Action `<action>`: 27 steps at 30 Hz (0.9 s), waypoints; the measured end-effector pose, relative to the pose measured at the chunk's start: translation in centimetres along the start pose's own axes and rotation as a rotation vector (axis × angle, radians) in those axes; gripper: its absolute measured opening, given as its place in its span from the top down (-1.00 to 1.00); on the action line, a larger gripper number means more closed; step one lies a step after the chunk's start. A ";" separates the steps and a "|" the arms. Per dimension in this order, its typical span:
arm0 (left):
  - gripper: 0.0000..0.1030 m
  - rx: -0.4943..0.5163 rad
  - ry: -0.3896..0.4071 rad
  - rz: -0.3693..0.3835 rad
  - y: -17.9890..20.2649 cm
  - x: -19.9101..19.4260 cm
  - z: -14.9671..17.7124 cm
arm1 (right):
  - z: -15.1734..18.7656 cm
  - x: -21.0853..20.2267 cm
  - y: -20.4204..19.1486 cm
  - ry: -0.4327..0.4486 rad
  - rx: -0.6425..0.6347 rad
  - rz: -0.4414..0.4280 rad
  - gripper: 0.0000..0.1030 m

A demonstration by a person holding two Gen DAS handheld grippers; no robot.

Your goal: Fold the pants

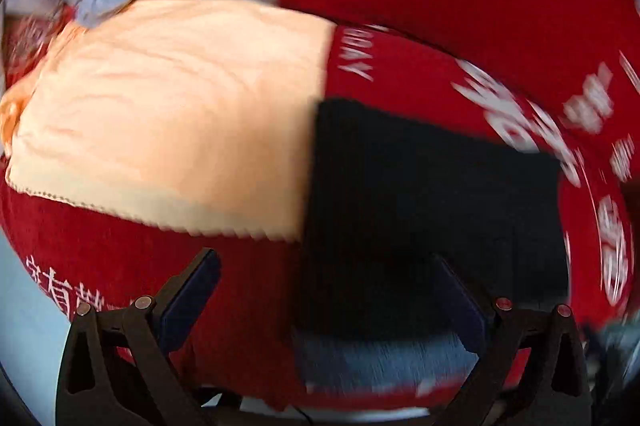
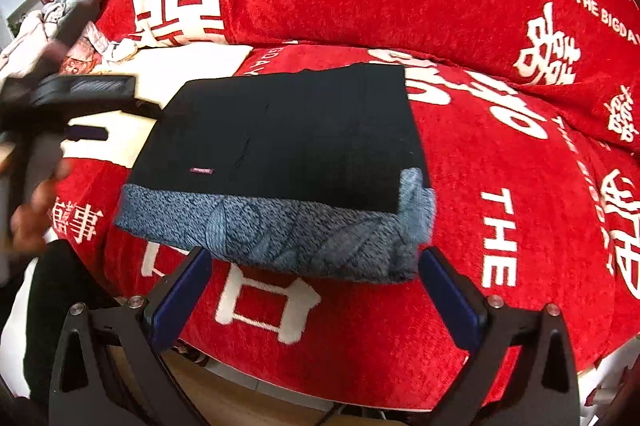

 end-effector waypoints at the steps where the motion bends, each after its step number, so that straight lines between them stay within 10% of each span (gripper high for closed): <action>1: -1.00 0.042 0.006 -0.001 0.8 -0.2 1.2 | 0.1 0.0 0.2 -0.002 -0.004 0.018 -1.00; 27: -1.00 0.149 0.089 -0.064 4.8 -1.5 7.2 | 1.3 0.9 2.4 -0.058 0.065 0.134 -1.00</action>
Point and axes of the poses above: each gripper's, at about its wrist camera, not at the fingertips, and x roughly the way its jaws point, y to its right, z to its underside, the point moved 8 cm from there along x, roughly the way its jaws point
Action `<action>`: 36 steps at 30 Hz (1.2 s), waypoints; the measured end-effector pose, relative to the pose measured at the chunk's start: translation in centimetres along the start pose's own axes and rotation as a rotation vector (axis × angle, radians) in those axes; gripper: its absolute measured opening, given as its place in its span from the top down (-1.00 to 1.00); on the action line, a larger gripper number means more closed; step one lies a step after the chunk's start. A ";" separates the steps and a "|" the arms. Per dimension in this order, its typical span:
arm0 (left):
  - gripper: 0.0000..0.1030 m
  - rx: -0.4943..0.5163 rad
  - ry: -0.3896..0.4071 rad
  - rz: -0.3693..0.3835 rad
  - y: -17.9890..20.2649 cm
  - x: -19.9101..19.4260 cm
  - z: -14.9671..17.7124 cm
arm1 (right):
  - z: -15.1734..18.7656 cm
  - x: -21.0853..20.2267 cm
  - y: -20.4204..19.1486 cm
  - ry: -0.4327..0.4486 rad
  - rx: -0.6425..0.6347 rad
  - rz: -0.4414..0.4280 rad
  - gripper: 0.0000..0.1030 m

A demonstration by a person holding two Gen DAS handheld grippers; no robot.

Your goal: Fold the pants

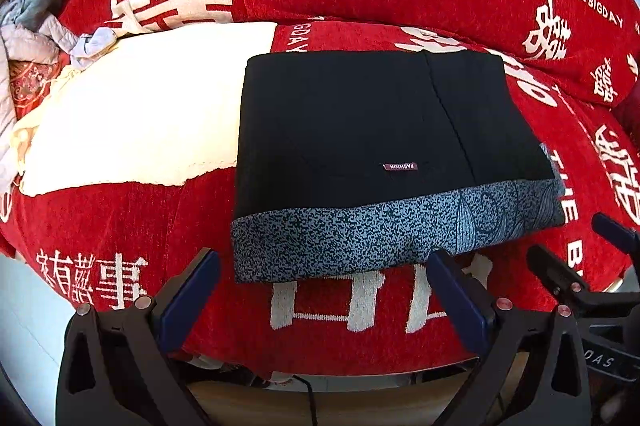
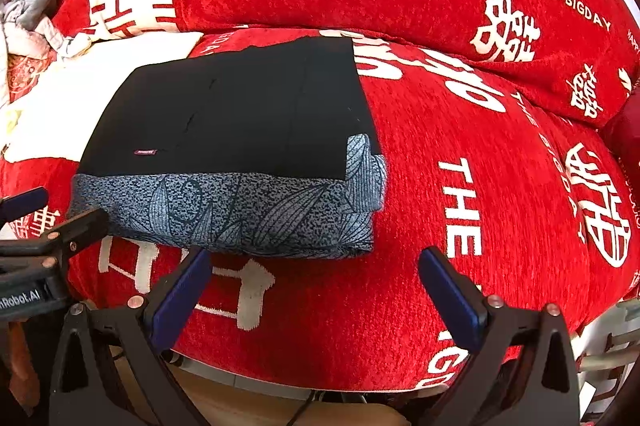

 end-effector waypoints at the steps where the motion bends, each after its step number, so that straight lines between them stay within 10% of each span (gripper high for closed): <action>1: -1.00 0.002 -0.005 -0.005 0.1 0.1 0.1 | 0.0 0.0 0.0 0.000 0.001 0.001 -1.00; 36: -1.00 0.011 -0.031 0.001 0.2 -0.1 0.8 | -0.4 -0.5 0.4 0.006 0.008 0.028 -1.00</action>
Point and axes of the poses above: each gripper's, at about its wrist camera, not at the fingertips, and x roughly the way its jaws point, y to its right, z to its underside, the point moved 8 cm from there along x, roughly the way its jaws point
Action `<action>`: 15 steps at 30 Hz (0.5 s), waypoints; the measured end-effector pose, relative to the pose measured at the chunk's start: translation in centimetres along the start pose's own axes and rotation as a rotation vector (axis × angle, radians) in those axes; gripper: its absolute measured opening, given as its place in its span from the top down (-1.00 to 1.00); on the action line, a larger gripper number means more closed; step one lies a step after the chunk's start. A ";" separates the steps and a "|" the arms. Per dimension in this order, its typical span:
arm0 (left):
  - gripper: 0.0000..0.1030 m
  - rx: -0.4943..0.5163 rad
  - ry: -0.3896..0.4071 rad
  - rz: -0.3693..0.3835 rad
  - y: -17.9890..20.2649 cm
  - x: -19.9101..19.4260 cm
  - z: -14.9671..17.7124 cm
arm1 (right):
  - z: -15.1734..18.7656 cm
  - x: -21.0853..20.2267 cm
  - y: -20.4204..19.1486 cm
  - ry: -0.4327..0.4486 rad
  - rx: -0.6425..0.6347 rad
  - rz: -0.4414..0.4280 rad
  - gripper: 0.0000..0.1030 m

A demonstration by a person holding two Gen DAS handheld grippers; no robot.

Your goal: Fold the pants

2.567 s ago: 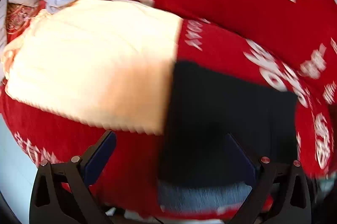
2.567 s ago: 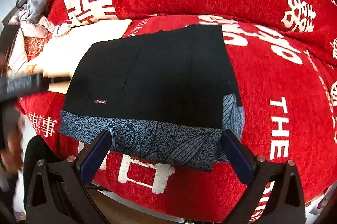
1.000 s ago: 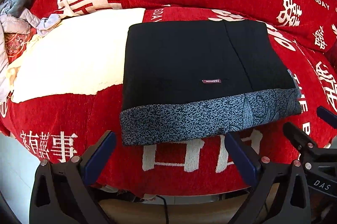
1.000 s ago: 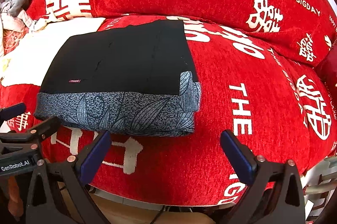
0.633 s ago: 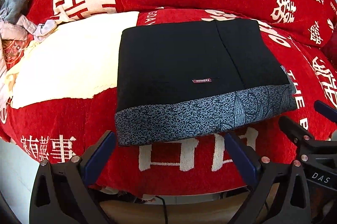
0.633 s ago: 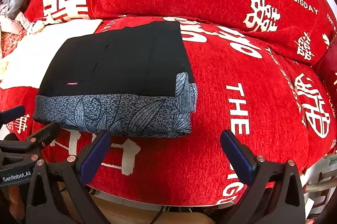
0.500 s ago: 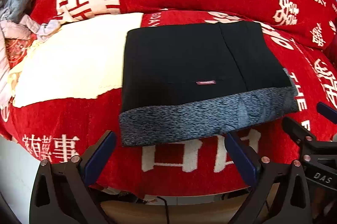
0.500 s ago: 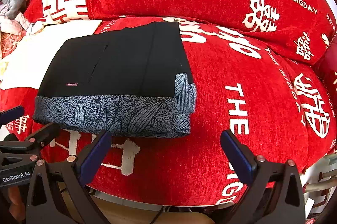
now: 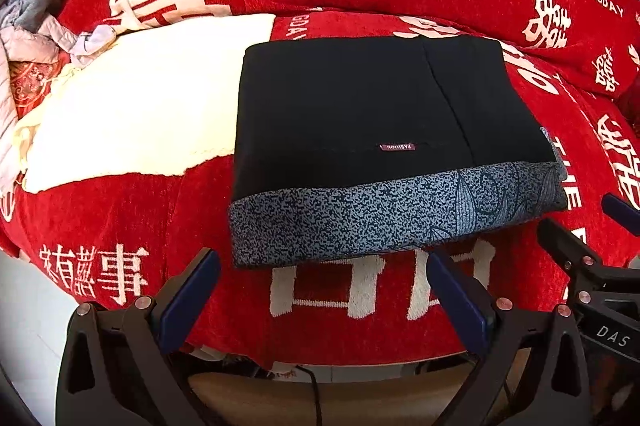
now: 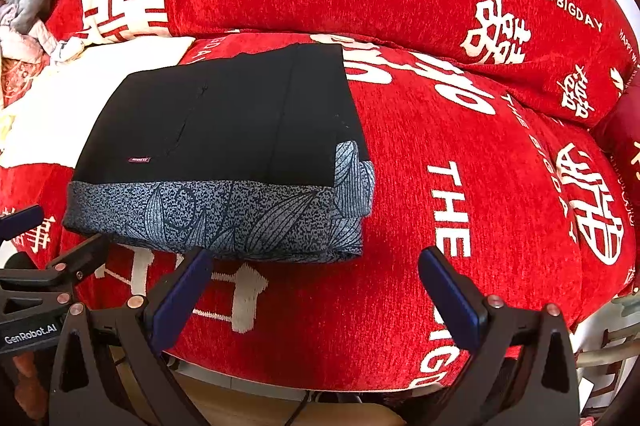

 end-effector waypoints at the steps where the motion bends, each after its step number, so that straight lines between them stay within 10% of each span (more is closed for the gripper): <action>1: -1.00 -0.001 -0.002 0.003 0.0 0.0 0.0 | 0.0 0.0 0.0 -0.001 0.001 -0.002 -1.00; 15: -1.00 0.001 -0.005 -0.009 -0.1 0.2 -0.1 | 0.1 0.3 0.0 -0.011 0.003 -0.001 -1.00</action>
Point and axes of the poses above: each gripper's, at about its wrist camera, not at the fingertips, and x roughly the way its jaws point, y to its right, z to its underside, the point moved 8 cm from there along x, roughly the way its jaws point
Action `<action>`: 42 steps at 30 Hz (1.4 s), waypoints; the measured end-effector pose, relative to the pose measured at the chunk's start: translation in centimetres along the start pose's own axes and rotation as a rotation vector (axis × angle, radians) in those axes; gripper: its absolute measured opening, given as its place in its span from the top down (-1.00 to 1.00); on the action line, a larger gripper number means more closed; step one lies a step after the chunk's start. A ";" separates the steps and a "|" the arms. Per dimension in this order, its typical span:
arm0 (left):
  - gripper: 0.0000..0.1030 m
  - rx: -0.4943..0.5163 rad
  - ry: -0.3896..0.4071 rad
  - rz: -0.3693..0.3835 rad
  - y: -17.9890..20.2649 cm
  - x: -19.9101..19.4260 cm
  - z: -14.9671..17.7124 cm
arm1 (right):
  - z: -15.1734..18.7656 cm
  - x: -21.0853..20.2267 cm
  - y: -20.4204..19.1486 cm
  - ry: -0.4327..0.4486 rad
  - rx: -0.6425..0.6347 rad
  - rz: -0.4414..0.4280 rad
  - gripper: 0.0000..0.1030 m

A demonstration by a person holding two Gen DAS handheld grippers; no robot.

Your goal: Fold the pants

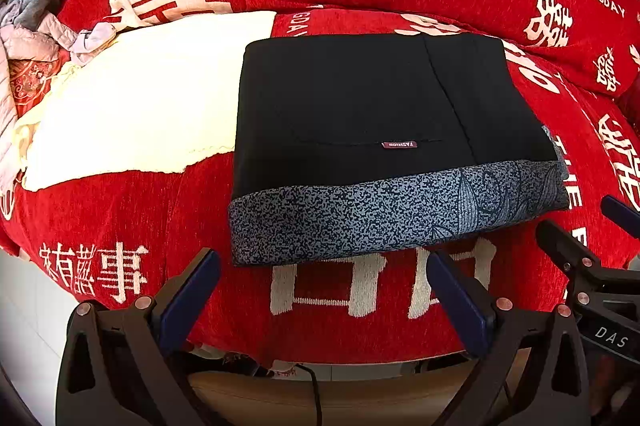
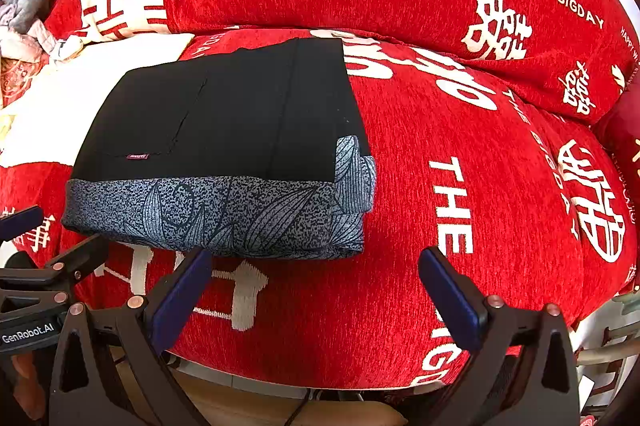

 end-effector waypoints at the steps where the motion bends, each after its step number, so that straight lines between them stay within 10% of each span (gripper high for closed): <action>1: -1.00 -0.003 -0.001 -0.001 0.0 0.0 0.0 | 0.0 0.0 0.0 0.001 0.000 0.000 -1.00; 42: -1.00 -0.039 -0.016 0.043 -1.4 0.3 0.6 | -0.5 -1.7 -0.5 0.028 -0.002 0.024 -1.00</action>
Point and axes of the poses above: each gripper's, at about its wrist camera, not at the fingertips, and x roughly the way its jaws point, y to its right, z to its underside, the point moved 8 cm from there along x, roughly the way its jaws point
